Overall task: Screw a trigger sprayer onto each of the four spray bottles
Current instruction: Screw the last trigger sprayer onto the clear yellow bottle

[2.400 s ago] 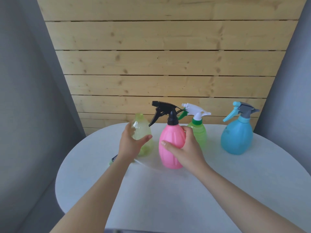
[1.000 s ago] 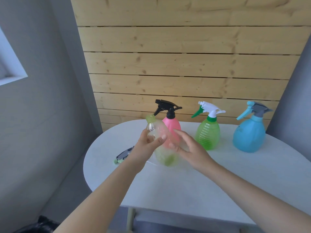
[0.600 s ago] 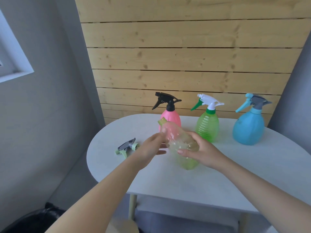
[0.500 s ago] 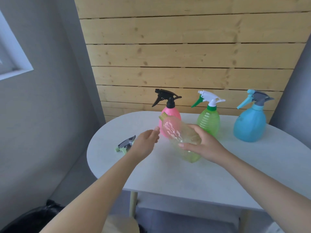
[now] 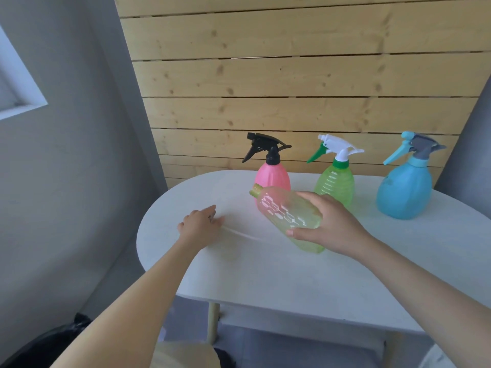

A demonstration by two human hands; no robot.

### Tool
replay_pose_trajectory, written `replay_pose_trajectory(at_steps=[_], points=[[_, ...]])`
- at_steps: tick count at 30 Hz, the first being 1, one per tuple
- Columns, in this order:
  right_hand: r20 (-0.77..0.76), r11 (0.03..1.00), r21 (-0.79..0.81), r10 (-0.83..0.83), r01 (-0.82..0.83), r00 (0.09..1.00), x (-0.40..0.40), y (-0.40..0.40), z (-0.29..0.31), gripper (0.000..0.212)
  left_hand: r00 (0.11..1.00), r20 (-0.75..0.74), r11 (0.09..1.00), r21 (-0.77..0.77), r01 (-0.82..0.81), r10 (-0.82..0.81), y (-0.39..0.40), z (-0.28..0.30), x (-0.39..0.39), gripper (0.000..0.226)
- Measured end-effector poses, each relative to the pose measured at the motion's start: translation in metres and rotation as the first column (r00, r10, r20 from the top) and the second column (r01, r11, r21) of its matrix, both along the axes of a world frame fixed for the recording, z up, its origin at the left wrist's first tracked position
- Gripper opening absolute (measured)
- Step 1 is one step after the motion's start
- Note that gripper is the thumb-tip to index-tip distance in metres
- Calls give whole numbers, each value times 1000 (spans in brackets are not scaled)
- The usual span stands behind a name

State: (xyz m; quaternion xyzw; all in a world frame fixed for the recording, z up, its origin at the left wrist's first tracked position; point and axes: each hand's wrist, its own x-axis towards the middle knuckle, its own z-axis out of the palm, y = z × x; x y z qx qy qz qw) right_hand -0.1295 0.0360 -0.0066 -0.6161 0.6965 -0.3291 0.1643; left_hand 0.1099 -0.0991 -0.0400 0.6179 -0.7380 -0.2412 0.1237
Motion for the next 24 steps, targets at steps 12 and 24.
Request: replay_pose_trajectory(at_steps=[12,24], points=[[-244,985,155,-37,77,969,-66,30,9,87,894,-428,990,-101,100,-134,7,15,-1,44],[-354,995,91,-9,44,935,-105,63,13,84,819,-558,989,-125,78,-135,6,12,-2,13]])
